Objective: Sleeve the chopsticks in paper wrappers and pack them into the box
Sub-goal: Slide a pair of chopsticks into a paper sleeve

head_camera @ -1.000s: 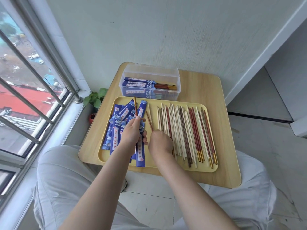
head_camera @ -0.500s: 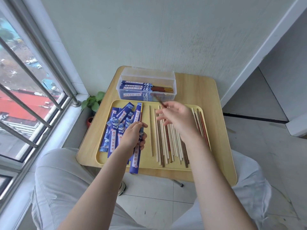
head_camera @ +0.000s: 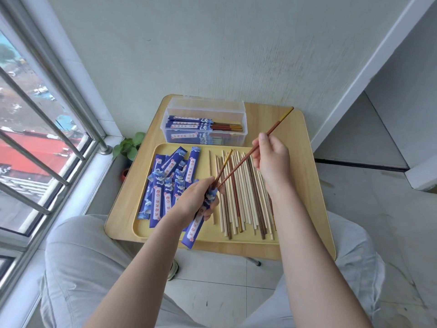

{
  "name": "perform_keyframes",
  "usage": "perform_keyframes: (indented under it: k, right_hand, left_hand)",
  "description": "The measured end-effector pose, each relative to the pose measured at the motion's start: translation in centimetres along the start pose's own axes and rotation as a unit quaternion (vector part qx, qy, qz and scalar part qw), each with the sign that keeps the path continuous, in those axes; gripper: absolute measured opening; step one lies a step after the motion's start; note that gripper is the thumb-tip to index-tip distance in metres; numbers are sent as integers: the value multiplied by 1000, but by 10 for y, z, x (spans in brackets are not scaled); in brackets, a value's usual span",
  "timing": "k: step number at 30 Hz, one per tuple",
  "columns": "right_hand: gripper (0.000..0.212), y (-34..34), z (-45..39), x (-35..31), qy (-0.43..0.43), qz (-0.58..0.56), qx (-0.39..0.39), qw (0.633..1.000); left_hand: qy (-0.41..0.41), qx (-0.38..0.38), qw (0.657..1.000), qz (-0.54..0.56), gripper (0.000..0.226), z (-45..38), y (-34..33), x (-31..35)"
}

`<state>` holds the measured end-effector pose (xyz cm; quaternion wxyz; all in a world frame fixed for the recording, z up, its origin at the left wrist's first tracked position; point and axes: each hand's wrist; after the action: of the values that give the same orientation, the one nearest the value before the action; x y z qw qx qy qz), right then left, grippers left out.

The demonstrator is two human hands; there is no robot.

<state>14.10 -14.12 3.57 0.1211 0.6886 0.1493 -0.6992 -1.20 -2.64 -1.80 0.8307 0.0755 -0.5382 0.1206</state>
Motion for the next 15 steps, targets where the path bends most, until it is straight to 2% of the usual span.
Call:
perform_keyframes:
  k: [7, 12, 15]
  right_hand:
    - [32, -4, 0, 8, 8, 29, -13, 999]
    - [32, -4, -2, 5, 28, 29, 18, 999]
    - [31, -8, -2, 9, 18, 52, -16, 998]
  left_hand:
    - [-8, -22, 999, -31, 42, -1, -2, 7]
    - [4, -22, 999, -40, 41, -3, -1, 6]
    - [6, -17, 999, -30, 41, -4, -3, 6]
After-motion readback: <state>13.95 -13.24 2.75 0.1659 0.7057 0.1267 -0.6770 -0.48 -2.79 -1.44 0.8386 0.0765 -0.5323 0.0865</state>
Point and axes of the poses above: each hand's wrist, its own z-axis away from the middle knuckle, its own y-axis out of the back of the hand, x = y × z, and after that the axes turned 9 degrees about -z, right-handed
